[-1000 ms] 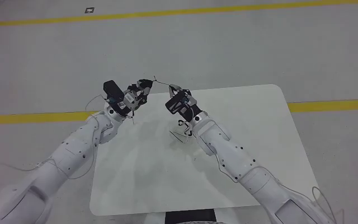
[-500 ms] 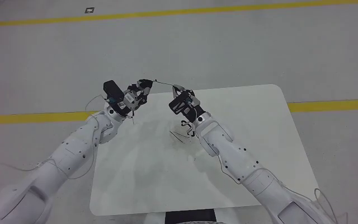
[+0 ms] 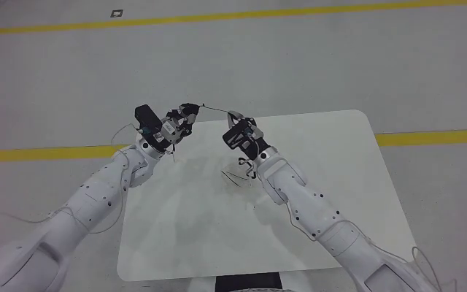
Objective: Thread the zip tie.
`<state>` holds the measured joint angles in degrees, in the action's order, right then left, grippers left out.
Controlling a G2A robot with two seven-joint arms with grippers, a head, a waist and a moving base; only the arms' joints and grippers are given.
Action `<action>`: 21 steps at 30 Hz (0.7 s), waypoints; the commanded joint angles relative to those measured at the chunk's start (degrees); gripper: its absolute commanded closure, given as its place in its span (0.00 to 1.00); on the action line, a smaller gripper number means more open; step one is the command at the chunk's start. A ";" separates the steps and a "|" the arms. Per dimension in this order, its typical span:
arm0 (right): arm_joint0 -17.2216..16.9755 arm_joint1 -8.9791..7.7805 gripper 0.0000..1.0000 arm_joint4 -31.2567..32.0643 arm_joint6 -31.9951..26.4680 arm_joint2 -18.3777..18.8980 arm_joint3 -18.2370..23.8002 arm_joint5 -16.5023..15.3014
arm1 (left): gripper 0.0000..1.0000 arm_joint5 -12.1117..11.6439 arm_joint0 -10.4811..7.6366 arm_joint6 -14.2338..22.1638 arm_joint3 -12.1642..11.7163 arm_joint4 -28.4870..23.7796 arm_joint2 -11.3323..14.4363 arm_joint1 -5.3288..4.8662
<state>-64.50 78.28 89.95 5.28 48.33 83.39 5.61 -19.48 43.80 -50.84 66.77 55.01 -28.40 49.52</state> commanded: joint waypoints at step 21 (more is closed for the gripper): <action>-1.65 -1.31 1.00 0.00 -0.72 1.05 1.47 0.70 | 1.00 0.00 0.00 0.00 0.00 0.00 0.00 0.00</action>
<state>-66.06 77.07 89.95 4.61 49.31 84.72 6.27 -19.48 43.80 -50.84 66.77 55.01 -28.40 49.52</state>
